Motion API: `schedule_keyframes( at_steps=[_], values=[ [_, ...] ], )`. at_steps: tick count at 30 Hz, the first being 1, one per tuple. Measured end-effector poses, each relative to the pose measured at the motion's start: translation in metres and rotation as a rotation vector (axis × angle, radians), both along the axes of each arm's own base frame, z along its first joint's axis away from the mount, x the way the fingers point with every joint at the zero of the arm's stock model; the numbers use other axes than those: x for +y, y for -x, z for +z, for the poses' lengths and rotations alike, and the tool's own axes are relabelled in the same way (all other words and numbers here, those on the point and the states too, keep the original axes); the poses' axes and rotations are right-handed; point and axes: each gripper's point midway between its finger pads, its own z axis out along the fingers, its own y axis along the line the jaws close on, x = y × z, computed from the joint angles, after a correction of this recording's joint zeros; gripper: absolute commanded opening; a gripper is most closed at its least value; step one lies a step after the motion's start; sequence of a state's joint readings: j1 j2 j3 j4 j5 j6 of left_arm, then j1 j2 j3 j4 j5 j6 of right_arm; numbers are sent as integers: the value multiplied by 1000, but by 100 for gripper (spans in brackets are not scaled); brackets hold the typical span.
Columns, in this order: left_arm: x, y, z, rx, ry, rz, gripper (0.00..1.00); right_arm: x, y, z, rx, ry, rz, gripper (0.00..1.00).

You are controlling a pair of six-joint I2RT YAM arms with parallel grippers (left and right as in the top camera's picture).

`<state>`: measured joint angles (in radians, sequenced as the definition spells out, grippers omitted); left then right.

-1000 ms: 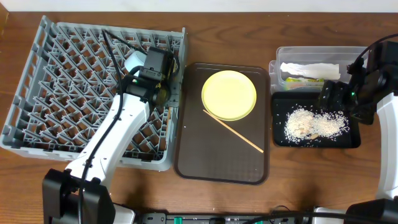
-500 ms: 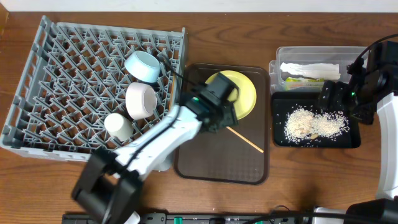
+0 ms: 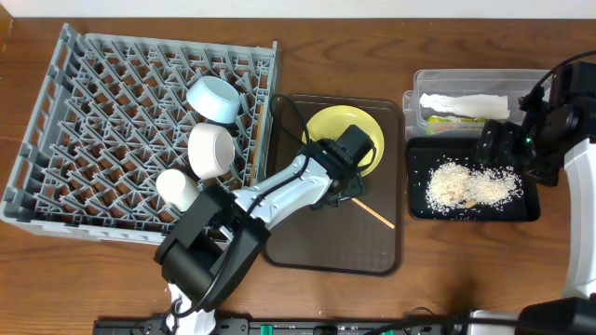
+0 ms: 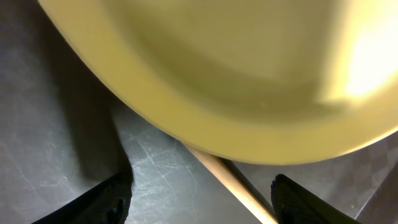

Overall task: Sort waste into correct bins and load items into the dishwasher
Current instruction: 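Grasp the second wooden chopstick on the tray with the left gripper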

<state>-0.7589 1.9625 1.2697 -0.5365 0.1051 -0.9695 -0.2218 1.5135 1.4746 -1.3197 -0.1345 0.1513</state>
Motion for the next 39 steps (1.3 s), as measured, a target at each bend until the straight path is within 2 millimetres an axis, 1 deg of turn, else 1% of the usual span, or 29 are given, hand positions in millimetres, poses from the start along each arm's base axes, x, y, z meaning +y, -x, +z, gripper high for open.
schedule_keyframes(
  at_steps=[10, 13, 15, 16, 18, 19, 20, 21, 23, 24, 28, 30, 31, 35, 39],
  values=[
    [-4, 0, -3, -19, -35, -11, 74, 0, 0, 0, 0, 0, 0, 92],
    [0, 4, -4, -14, -74, -18, 68, 0, 0, 0, 0, 0, 0, 92],
    [7, 9, -6, -1, -110, -18, 63, 0, 0, 0, 0, 0, 0, 92],
    [12, 12, -7, 8, -136, -19, 58, 0, 0, 0, 0, 0, 0, 92],
    [21, 17, -9, 27, -178, -20, 55, 0, 0, 0, 0, 0, 0, 92],
    [25, 19, -9, 35, -194, -18, 52, 0, 0, 0, 0, 0, 0, 92],
    [28, 20, -10, 38, -207, -17, 47, 0, 0, 0, 0, 0, 0, 92],
    [29, 21, -10, 41, -212, -16, 40, 0, 0, 0, 0, 0, 0, 92],
    [31, 20, -10, 44, -217, -14, 28, 0, 0, 0, 1, -1, 0, 92],
    [33, 20, -10, 46, -221, -9, 24, 0, 0, 0, 2, -1, 0, 92],
    [40, 15, -10, 52, -222, 18, 19, 0, 1, 0, 2, -1, 0, 92],
    [47, 10, -10, 56, -224, 40, 10, 0, 1, 0, 2, -1, 0, 92],
    [53, 5, -10, 60, -224, 61, 8, 0, 1, 0, 3, -1, 0, 92],
    [68, -5, -10, 67, -228, 95, 8, 0, 1, 0, 3, -1, 0, 92],
    [79, -13, -8, 62, -233, 75, 7, 0, 1, 0, 3, -1, 0, 92]
  ],
)
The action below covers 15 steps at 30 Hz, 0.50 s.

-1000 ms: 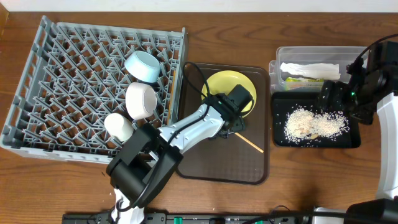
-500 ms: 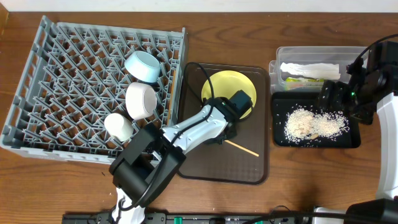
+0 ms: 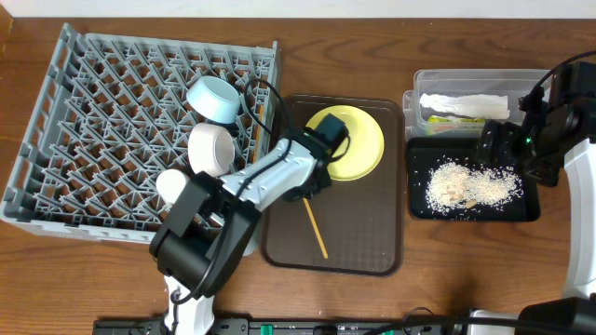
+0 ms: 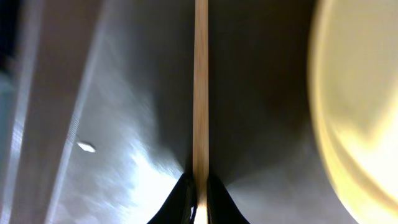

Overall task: Sort waste into correct bins and load items into the dishwasher
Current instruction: 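Grasp the second wooden chopstick on the tray with the left gripper, then drop the second chopstick into the dish rack with the left gripper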

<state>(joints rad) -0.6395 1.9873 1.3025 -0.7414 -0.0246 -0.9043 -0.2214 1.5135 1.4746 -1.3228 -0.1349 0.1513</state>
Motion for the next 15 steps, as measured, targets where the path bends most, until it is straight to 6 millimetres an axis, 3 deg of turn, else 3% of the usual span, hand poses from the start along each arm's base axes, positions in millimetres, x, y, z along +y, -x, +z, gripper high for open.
schedule_keyframes(
  at_steps=[4, 7, 15],
  values=[
    [13, -9, 7, -13, -5, -63, 7, 0, 0, 0, 0, 0, 0, 92],
    [17, -17, 29, -61, 14, -125, 8, 0, 0, 0, 0, 0, 0, 92],
    [23, -31, 128, -312, 70, -376, 8, 0, 0, 0, 0, 0, 0, 92]
  ],
)
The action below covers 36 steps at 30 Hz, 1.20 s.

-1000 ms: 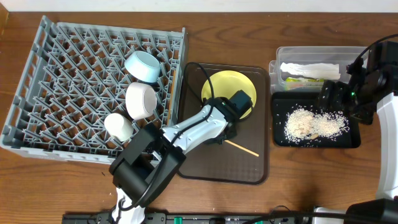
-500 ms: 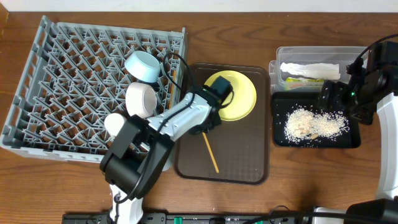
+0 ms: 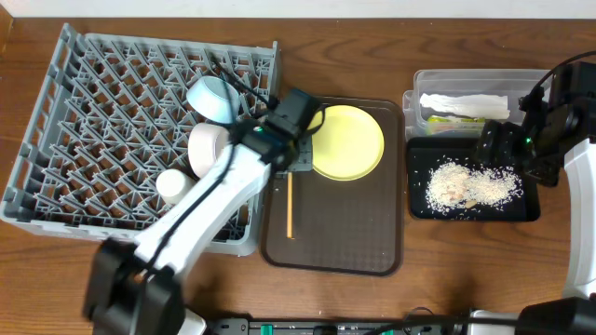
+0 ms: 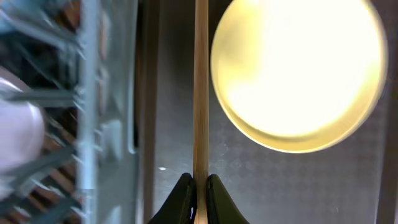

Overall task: Sort waste into correct bins and load items into the dishwasher
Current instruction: 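Drop the second chopstick into the dish rack with the left gripper, then grasp the rim of the yellow plate with the left gripper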

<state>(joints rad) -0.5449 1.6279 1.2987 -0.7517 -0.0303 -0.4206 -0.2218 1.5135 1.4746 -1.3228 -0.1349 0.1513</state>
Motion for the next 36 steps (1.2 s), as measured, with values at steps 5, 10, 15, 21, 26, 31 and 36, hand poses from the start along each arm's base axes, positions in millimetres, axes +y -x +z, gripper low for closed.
schedule_keyframes(
  at_steps=[5, 10, 15, 21, 26, 31, 36],
  values=[
    [18, -8, 37, -123, -31, -124, 8, 0, 0, 0, 0, 0, 0, 92],
    [47, -32, 50, -219, -120, -154, 8, 0, 0, 0, 1, 0, 0, 92],
    [65, -54, 44, -247, -170, -131, 10, 0, 0, 0, 0, 0, 0, 92],
    [73, -65, 25, -220, -198, -124, 51, 0, 0, 0, 0, 0, 0, 92],
    [76, -66, 25, -218, -199, -117, 73, 0, 0, 0, 0, 0, 0, 92],
    [37, -54, 23, -194, -65, -210, 79, 0, 0, 0, 0, 0, 0, 92],
    [-37, -32, 30, -242, 22, -436, 82, 0, 0, 0, 0, 0, 0, 92]
  ],
)
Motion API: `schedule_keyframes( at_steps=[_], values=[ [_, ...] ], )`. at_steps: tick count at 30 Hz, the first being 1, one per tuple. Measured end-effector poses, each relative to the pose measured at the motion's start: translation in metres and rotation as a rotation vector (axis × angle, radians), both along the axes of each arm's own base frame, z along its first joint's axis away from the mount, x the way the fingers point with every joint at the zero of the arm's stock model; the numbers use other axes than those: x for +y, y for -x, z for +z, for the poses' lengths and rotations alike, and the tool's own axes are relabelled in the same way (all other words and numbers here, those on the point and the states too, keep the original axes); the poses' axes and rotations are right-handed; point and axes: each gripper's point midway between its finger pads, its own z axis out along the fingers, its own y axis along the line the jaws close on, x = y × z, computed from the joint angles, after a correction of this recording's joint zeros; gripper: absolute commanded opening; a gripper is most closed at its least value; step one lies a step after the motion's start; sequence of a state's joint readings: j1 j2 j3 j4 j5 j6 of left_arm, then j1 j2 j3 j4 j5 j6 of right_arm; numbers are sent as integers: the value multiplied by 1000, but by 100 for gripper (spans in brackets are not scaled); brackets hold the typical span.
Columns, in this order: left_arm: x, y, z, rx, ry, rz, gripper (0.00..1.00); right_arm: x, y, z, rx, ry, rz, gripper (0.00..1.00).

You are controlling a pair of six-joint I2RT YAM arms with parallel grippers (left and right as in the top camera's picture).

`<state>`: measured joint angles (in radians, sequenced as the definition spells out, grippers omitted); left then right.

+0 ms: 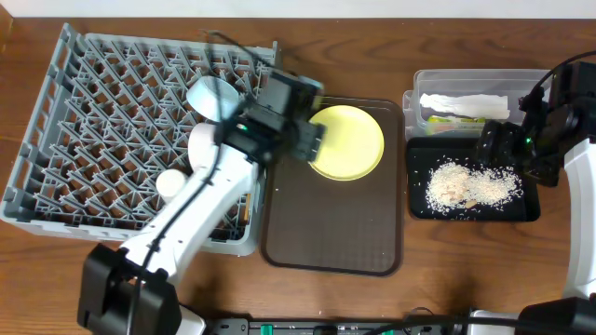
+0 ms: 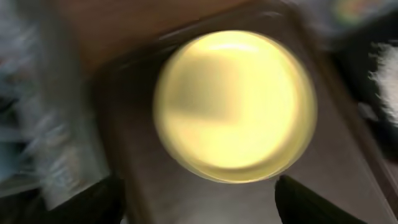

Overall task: Sort waste into correct bins and load items into the dishwasher
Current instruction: 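Grasp the rim of the yellow plate with the left gripper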

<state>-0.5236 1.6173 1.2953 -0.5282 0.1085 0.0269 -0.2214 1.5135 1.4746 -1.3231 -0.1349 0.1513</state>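
Observation:
My left gripper hovers over the left edge of the brown tray, next to the grey dish rack. Its fingers are open with nothing between them. The yellow plate lies on the tray just ahead of the gripper and appears blurred in the left wrist view. A thin tan sliver, probably the wooden chopstick, shows at the rack's right edge under my arm. My right gripper hangs over the black bin; its jaws are not discernible.
A blue bowl and two white cups stand in the rack's right part. The black bin holds pale food scraps. Behind it a clear container holds a white napkin and wrappers.
My left gripper was shut on the wooden chopstick, which hung over the tray's left side. Now it is open and empty, and no chopstick is on the tray. The right arm is unchanged.
The left gripper stood open around the chopstick lying on the tray beside the yellow plate. Then it was shut on the chopstick, later carrying it beside the rack. Now the gripper is open near the rack and the chopstick is gone from the tray.

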Motion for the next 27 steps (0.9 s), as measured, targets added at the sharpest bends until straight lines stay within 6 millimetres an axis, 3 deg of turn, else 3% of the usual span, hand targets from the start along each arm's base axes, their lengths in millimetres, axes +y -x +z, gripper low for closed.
schedule_keyframes(
  at_steps=[4, 7, 11, 18, 21, 27],
  values=[
    [-54, 22, -14, -22, -18, -206, 82, 0, 0, 0, 0, 0, 0, 92],
    [-86, 36, -45, -7, -58, -337, 82, 0, 0, 0, 0, 0, 0, 92],
    [-111, 43, -88, 9, -103, -425, 82, 0, 0, 0, 0, 0, 0, 92],
    [-112, 46, -138, 59, -181, -443, 76, 0, 0, 0, 0, 0, 0, 92],
    [-104, 51, -151, 103, -214, -436, 61, 0, 0, 0, 0, 0, 0, 93],
    [-99, 61, -154, 150, -233, -405, 31, 0, 0, 0, 0, 0, 0, 92]
  ],
)
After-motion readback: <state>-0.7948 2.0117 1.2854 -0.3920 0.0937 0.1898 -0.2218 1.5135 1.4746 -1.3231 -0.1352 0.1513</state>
